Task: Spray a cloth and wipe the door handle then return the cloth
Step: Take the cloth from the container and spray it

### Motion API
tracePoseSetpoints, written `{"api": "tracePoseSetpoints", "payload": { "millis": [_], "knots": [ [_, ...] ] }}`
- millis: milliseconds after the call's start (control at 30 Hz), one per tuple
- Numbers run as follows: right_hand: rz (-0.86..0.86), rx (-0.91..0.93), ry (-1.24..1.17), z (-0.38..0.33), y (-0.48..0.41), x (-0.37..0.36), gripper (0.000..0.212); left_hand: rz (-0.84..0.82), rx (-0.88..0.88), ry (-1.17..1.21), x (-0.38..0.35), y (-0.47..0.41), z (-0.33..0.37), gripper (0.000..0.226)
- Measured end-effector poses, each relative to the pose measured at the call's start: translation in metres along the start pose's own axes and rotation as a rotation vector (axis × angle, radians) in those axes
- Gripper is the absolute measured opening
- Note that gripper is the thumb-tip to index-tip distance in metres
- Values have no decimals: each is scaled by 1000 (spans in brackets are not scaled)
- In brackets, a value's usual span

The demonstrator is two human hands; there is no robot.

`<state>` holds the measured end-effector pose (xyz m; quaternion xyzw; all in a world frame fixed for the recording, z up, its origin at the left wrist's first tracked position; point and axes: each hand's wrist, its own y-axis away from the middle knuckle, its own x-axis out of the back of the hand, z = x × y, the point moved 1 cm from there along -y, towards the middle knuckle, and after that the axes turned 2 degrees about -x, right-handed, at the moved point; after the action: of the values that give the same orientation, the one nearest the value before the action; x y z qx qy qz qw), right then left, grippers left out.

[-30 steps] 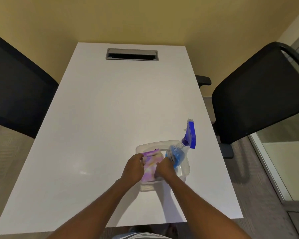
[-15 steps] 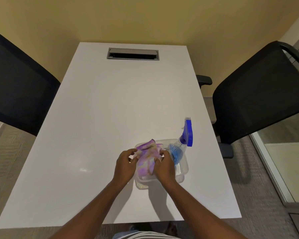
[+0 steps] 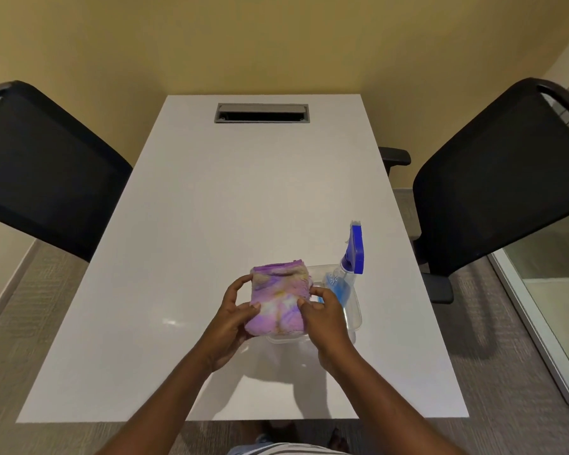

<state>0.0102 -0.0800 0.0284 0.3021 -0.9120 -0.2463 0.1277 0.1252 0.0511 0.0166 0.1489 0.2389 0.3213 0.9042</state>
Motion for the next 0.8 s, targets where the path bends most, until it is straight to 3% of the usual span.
{"api": "tracePoseSetpoints", "payload": {
  "millis": [167, 267, 433, 533, 667, 800],
  "knots": [
    [-87, 54, 117, 4, 7, 8, 29, -140, -3, 39, -1, 9, 2, 83],
    [-75, 106, 294, 9, 11, 17, 42, -129, -19, 34, 1, 10, 2, 92],
    [184, 264, 301, 15, 14, 47, 46, -68, -66, 31, 1, 14, 3, 73],
    [284, 369, 277, 11, -3, 67, 61, -54, -95, 20, -2, 17, 6, 62],
    [165, 438, 218, -10, -32, 79, 83, -66, -118, 16, -3, 20, 7, 65],
    [-55, 440, 227, -29, -51, 78, 86, -68, -135, -4, 0, 22, 8, 69]
  ]
}}
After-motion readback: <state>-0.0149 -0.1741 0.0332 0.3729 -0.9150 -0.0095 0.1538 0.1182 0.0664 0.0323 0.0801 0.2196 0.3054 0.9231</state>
